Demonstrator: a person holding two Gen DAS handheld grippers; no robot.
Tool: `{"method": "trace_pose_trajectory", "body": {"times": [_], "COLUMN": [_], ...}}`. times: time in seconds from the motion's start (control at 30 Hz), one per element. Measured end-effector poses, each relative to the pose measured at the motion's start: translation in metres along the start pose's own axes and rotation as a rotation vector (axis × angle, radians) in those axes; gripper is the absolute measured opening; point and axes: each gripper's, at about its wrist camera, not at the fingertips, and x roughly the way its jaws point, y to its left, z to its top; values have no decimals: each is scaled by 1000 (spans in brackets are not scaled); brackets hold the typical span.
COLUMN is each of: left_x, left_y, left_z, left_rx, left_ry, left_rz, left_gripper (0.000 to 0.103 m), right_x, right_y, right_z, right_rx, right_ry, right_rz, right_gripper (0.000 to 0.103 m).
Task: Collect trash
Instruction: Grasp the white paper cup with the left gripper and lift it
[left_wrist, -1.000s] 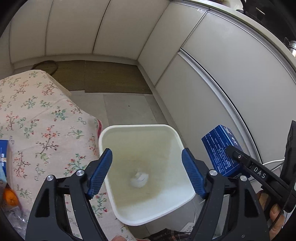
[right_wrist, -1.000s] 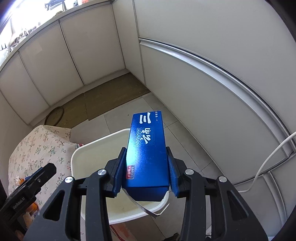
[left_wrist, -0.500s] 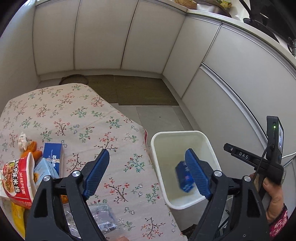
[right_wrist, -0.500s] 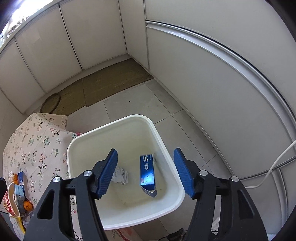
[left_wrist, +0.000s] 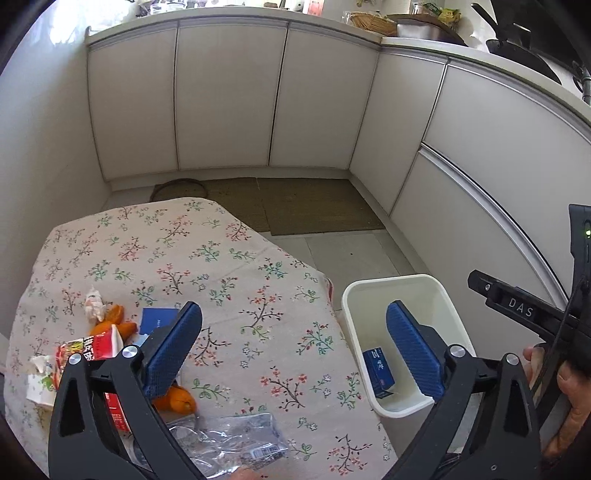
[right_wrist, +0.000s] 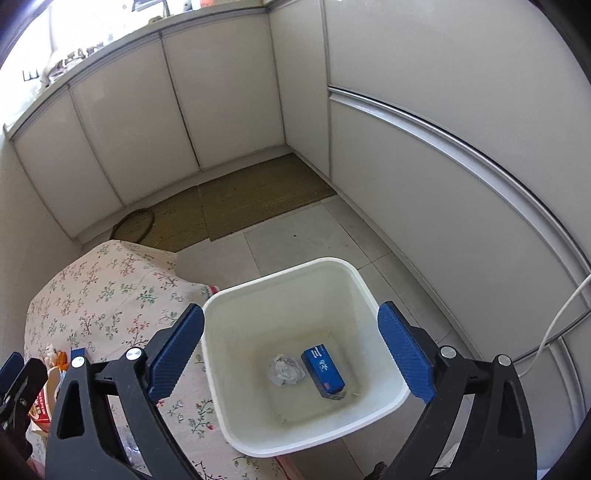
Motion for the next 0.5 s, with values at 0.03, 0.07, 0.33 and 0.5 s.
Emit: {"method": "trace_pose_trajectory", "body": {"times": [0.03,0.07,0.33,0.5], "left_x": [-1,-2,-12,-20], "left_y": [4,9,54,90], "left_z": [0,-1,-5,-8], "left_rx": [-3,-7,-66,-113], "left_ry": [2,3,23,46], "left_rz": [13,24,108,179], "left_gripper": [96,96,96,96], "right_x": [-3,-7,-27,-26], "right_y": [7,17,80,108], "right_z": [-2,-5,-21,-27], "right_rx": [-19,-46,-231,-286], "right_ry": [-9,-22,-110,-103], "right_rz": [4,7,-6,30], "right_gripper": [92,93,94,94]}}
